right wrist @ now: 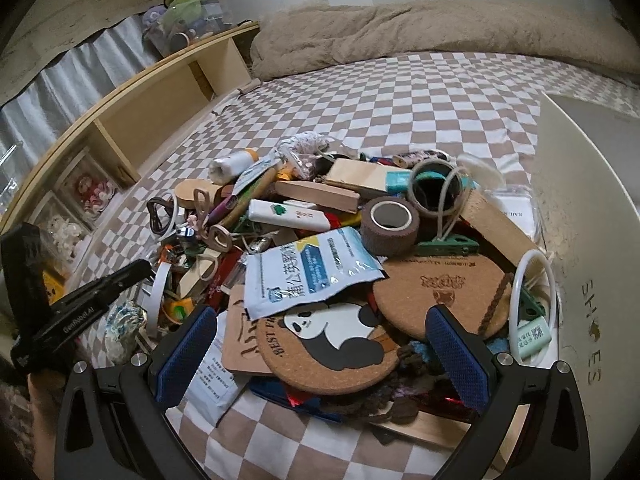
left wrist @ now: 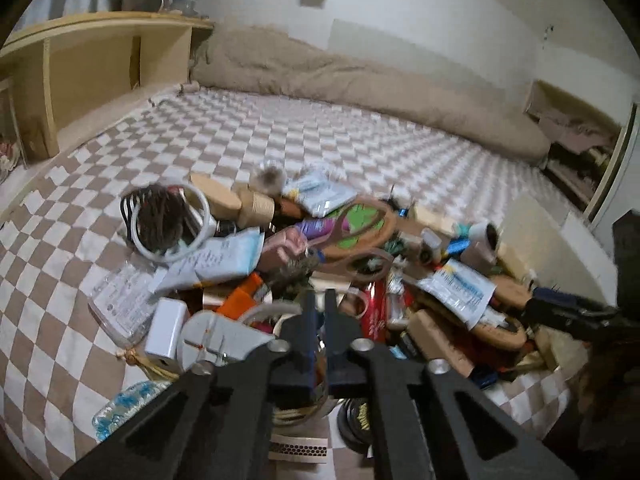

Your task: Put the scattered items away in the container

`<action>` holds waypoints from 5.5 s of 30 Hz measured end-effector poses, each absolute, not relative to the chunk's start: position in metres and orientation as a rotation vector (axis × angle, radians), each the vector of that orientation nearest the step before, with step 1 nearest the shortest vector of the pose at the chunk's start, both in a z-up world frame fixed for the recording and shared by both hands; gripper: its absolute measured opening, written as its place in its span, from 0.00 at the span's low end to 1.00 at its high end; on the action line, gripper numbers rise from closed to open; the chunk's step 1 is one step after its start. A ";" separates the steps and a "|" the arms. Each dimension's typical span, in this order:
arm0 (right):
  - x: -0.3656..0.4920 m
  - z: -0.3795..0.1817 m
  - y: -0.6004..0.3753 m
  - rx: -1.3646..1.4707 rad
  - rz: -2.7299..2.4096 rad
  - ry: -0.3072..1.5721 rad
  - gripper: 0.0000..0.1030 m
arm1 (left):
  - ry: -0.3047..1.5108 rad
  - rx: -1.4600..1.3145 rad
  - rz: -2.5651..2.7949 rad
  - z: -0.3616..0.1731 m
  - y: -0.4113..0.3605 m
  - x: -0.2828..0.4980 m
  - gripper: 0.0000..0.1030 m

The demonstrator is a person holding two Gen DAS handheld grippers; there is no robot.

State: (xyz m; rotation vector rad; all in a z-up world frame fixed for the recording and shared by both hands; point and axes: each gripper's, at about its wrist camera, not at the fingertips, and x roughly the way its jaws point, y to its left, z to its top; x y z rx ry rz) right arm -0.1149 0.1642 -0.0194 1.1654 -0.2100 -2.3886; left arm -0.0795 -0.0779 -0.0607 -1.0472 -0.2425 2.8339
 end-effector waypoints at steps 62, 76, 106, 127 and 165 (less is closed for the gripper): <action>-0.155 -0.026 0.151 1.227 -2.339 -0.189 0.54 | -0.385 -0.951 2.948 -0.052 -0.109 -0.075 0.08; -0.134 -0.006 0.163 1.130 -2.301 -0.321 0.54 | -0.348 -0.536 2.991 -0.014 -0.105 -0.039 0.08; -0.125 -0.005 0.173 1.124 -2.258 -0.395 0.55 | -0.120 -1.288 2.883 -0.087 -0.067 -0.080 0.52; -0.122 -0.005 0.173 1.129 -2.250 -0.400 0.55 | -0.059 -1.307 2.890 -0.091 -0.061 -0.082 0.48; -0.122 -0.006 0.177 1.149 -2.229 -0.419 0.55 | 0.117 -1.411 2.992 -0.103 -0.052 -0.084 0.31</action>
